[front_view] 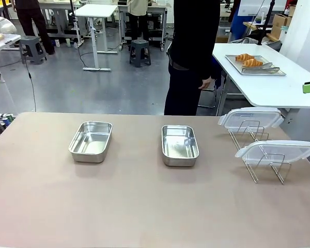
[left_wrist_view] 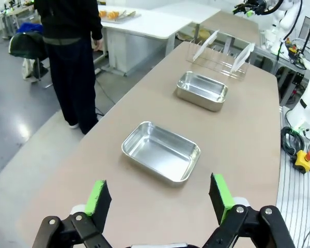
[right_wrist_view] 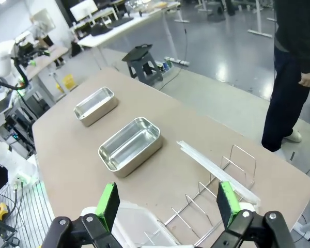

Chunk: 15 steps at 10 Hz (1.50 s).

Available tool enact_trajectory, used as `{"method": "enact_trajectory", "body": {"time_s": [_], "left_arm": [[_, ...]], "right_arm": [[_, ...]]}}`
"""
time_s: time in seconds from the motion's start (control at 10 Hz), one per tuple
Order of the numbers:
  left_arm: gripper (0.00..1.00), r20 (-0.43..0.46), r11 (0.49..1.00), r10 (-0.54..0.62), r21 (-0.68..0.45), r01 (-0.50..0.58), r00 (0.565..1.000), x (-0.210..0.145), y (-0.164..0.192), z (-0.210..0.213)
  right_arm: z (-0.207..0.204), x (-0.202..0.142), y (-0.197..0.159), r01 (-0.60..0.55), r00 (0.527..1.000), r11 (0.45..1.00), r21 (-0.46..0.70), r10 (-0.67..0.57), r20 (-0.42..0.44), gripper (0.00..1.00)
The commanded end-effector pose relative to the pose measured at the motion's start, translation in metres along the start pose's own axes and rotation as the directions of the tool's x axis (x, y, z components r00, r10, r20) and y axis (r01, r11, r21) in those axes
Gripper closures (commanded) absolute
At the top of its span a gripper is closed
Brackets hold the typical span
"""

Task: Place the bread in airtight containers.
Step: Lift both Airtight Container.

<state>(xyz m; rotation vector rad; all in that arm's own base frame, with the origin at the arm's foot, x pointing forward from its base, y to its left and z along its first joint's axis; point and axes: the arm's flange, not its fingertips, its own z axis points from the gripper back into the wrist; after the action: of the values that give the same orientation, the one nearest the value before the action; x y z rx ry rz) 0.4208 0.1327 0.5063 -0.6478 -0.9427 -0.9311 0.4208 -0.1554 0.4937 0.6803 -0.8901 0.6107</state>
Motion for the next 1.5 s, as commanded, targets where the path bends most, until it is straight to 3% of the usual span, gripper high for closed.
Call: {"method": "enact_trajectory", "body": {"time_s": [0.0, 1.4], "left_arm": [[0.0, 0.016, 1.0, -0.003, -0.007, 0.003, 1.0, -0.0009, 0.0024, -0.0027], [0.0, 0.016, 1.0, -0.003, -0.007, 0.003, 1.0, -0.0009, 0.0024, -0.0027]], "right_arm": [[-0.0049, 0.0016, -0.0022, -0.003, 1.0, 1.0, -0.011, 0.003, 0.007, 0.0], [-0.0049, 0.0016, -0.0022, -0.003, 1.0, 1.0, -0.011, 0.003, 0.007, 0.0]]}}
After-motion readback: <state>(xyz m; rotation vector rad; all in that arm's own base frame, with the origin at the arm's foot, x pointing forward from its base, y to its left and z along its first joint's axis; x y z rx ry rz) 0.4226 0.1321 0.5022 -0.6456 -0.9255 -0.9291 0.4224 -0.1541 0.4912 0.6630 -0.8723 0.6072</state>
